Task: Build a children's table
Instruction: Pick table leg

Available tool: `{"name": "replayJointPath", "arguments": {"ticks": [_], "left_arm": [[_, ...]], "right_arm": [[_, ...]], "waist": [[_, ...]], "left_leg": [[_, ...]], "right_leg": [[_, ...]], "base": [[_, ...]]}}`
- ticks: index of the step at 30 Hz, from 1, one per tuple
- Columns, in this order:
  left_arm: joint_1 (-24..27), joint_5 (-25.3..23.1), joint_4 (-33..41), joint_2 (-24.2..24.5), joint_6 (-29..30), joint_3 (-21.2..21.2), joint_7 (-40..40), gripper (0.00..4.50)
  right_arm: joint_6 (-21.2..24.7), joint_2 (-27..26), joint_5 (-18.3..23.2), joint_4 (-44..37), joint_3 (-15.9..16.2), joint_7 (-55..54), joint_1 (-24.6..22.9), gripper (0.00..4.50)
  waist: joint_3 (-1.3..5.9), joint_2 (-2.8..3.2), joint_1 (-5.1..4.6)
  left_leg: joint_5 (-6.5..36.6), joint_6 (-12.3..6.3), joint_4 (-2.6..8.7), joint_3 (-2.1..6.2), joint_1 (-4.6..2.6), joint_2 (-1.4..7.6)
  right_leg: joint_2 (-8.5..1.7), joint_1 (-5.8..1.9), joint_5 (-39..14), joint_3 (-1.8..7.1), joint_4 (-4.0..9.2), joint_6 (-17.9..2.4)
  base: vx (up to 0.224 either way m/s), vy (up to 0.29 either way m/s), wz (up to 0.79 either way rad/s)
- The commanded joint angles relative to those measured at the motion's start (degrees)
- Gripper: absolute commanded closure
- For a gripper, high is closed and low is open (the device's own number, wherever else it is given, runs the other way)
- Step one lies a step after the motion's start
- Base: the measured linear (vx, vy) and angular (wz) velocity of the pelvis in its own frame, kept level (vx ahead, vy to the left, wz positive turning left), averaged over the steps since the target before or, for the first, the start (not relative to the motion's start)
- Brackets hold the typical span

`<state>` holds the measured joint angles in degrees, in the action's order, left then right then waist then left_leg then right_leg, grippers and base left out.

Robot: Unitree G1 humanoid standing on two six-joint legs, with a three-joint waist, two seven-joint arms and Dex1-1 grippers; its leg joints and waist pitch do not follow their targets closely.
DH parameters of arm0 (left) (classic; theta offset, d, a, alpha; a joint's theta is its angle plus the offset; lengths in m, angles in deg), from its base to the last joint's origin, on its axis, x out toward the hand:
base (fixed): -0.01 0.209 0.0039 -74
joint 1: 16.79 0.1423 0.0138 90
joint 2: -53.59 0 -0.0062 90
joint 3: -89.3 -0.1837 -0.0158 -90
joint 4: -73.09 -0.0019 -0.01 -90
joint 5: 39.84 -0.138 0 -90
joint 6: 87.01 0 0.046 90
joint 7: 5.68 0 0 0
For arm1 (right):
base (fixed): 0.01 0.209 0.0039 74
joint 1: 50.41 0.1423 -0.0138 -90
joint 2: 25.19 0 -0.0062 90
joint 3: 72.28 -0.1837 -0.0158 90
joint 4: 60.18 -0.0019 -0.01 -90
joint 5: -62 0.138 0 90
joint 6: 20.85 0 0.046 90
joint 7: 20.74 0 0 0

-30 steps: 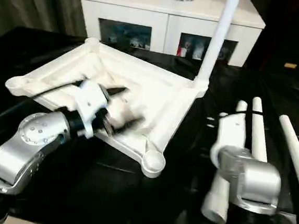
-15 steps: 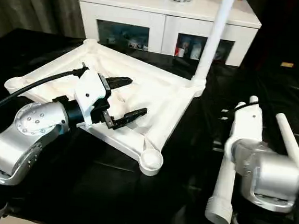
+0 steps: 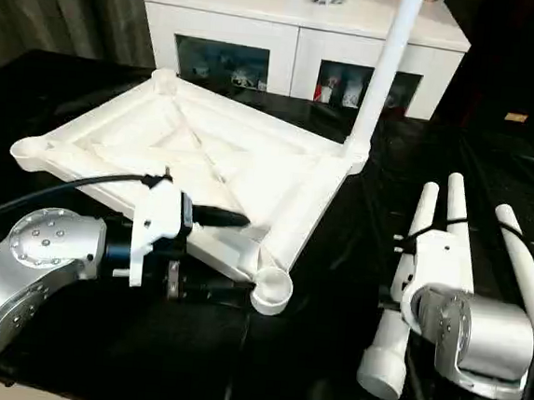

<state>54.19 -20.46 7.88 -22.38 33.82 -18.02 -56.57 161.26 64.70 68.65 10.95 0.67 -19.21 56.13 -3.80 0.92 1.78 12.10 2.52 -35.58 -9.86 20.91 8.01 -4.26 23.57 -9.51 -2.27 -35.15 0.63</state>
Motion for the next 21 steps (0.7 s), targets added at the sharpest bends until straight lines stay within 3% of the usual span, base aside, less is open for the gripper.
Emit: {"name": "replayJointPath", "arguments": {"ticks": [1, 9, 14, 15, 16, 21], "left_arm": [[-0.9, -0.2, 0.7, 0.3, 0.7, -0.2, 0.1, 0.00], [-1.2, 0.4, 1.2, 0.9, 1.9, 0.3, 0.0, 0.00], [-1.2, 0.2, 1.3, 1.1, 2.0, 0.4, 0.1, 0.00], [-1.2, 0.2, 1.3, 1.1, 2.0, 0.4, 0.1, 0.00], [-1.1, 0.1, 1.4, 1.1, 2.0, 0.4, 0.1, 0.00], [-1.4, -0.5, 1.0, 1.1, 2.3, 0.3, 0.7, 0.00]], "right_arm": [[0.4, -0.3, 0.7, 0.4, -0.4, 0.1, -0.3, 0.46], [0.4, -1.9, 1.4, 1.0, -1.0, 0.8, -0.1, 1.18], [0.4, -2.7, 1.3, 2.3, -1.7, 1.6, 0.0, 1.54], [0.4, -2.7, 1.3, 2.4, -1.7, 1.6, 0.0, 1.71], [0.4, -2.8, 1.3, 2.7, -1.8, 1.6, -0.1, 1.84], [0.4, -3.3, 0.9, 3.7, -2.3, 1.7, -0.2, 2.14]], "waist": [[3.43, -0.91, -0.14], [3.49, -0.92, -0.23], [3.70, -0.82, -0.16], [3.68, -1.31, -0.23], [3.71, -1.00, -0.11], [3.88, -1.12, -0.14]], "left_leg": [[11.8, 3.18, 4.92, 1.43, -0.75, 3.60], [12.4, 3.34, 4.94, 1.58, -0.65, 3.49], [10.7, 3.45, 4.98, 1.55, -0.54, 3.57], [10.5, 3.33, 5.00, 1.50, -0.42, 3.59], [10.0, 3.32, 5.00, 1.51, -0.47, 3.60], [10.3, 3.70, 5.00, 1.49, -0.61, 3.65]], "right_leg": [[-3.51, -2.19, -24.4, 2.86, 4.92, -7.4], [-3.44, -1.96, -26.7, 2.73, 5.15, -6.0], [-3.35, -2.18, -22.6, 2.74, 4.66, -7.0], [-3.31, -2.24, -22.1, 2.72, 4.63, -7.1], [-3.40, -2.25, -21.3, 2.75, 4.47, -7.5], [-3.32, -2.32, -19.6, 2.72, 4.26, -8.1]], "base": [[0.000, 0.000, 0.00], [0.000, 0.000, 0.00], [0.000, 0.000, 0.00], [0.000, 0.000, 0.00], [0.000, 0.000, 0.00], [0.000, 0.000, 0.00]]}}
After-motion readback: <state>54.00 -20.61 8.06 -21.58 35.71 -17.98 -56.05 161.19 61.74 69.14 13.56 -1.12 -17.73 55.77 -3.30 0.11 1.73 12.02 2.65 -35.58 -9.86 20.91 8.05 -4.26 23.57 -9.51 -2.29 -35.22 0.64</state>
